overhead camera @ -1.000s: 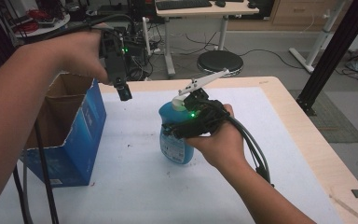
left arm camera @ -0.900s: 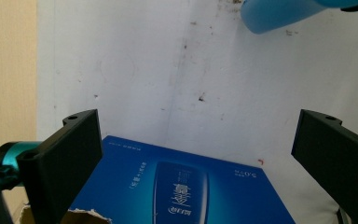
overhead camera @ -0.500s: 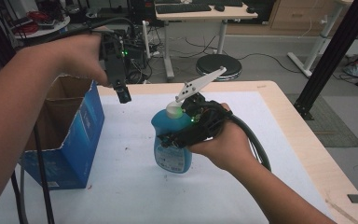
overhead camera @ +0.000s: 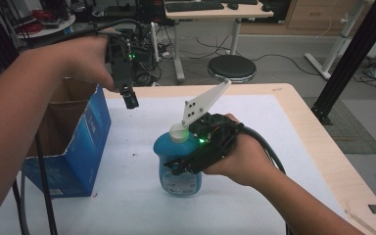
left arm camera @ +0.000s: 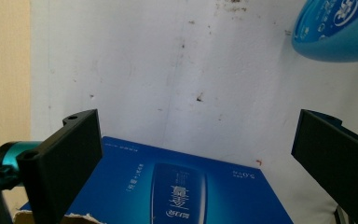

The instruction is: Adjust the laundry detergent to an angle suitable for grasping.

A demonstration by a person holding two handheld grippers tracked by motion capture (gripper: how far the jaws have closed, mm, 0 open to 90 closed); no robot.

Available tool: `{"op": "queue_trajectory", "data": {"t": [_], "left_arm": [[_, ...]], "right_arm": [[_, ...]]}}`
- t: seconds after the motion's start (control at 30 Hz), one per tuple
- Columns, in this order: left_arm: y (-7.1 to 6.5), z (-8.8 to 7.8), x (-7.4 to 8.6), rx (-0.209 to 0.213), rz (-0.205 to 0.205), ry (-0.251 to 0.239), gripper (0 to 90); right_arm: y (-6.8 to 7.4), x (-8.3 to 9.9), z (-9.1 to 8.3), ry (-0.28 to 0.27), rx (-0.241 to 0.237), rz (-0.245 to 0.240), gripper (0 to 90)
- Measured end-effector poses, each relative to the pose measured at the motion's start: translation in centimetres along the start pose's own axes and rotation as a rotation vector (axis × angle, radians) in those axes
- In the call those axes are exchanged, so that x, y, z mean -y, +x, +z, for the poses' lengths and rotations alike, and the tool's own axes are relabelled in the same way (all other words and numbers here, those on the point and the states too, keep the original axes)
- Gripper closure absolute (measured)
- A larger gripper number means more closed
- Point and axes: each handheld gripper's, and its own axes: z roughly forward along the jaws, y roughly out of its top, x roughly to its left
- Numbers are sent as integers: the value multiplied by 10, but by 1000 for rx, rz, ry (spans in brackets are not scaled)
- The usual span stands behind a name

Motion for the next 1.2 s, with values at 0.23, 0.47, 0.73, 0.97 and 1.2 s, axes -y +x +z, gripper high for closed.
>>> {"op": "queue_trajectory", "data": {"t": [0.23, 0.47, 0.73, 0.97, 1.2], "left_arm": [[-1, 1, -2, 0, 6, -2, 17], [-2, 2, -3, -1, 6, 0, 18], [-2, 2, -1, 0, 1, 4, 18], [-1, 4, 0, 4, -1, 6, 18], [-1, 3, -1, 5, 1, 6, 17]], "right_arm": [[4, 3, 6, -15, -51, -53, 444], [5, 12, 14, -33, -55, -47, 443], [8, 18, 21, -51, -68, -50, 443], [9, 22, 25, -59, -89, -66, 442], [9, 23, 28, -59, -96, -73, 440]]}}
